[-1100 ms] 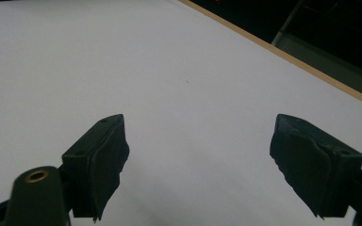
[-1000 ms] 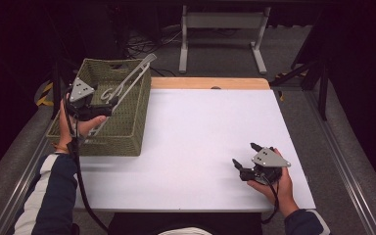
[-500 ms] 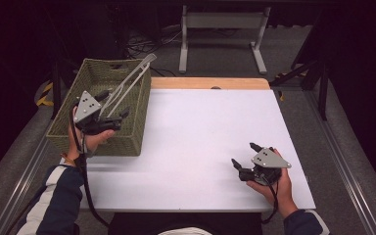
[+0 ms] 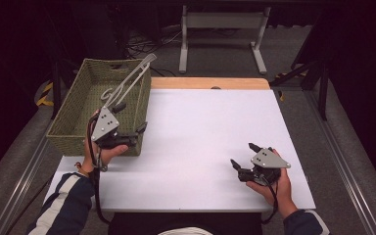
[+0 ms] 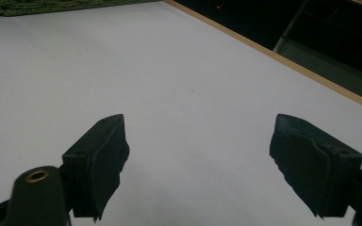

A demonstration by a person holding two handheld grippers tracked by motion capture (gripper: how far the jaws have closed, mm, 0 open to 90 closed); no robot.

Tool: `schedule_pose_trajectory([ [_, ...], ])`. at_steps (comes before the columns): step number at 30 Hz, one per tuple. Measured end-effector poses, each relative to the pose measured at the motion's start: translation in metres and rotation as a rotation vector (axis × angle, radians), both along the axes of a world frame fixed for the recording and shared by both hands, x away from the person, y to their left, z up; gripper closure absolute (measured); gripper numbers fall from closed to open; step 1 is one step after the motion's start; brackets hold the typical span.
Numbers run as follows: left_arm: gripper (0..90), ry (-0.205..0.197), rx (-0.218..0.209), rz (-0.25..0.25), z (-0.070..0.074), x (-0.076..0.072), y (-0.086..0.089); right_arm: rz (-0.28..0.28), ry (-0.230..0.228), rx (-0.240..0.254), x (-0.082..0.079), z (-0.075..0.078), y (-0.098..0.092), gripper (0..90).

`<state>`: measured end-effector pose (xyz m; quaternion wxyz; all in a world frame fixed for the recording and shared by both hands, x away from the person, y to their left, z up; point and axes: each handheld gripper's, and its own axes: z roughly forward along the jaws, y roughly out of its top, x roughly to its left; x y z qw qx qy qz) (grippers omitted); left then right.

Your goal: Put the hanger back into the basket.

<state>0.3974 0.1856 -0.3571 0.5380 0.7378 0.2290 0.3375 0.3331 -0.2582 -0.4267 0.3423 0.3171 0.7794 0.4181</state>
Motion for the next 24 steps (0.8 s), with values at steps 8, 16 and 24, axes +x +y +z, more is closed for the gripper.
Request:
schedule_pose_trajectory([
  [8,11.9,0.000,0.023,-0.043,-0.013,-0.012,-0.013,0.010,-0.002,0.000,-0.002,0.000,0.002,19.7],
  [16,10.0,0.008,0.038,-0.081,-0.023,-0.029,-0.016,0.027,-0.006,0.000,-0.006,0.000,0.007,19.7],
  [24,9.3,0.024,0.059,-0.095,-0.036,-0.040,-0.014,0.037,0.007,0.011,-0.008,0.000,0.010,19.7],
])
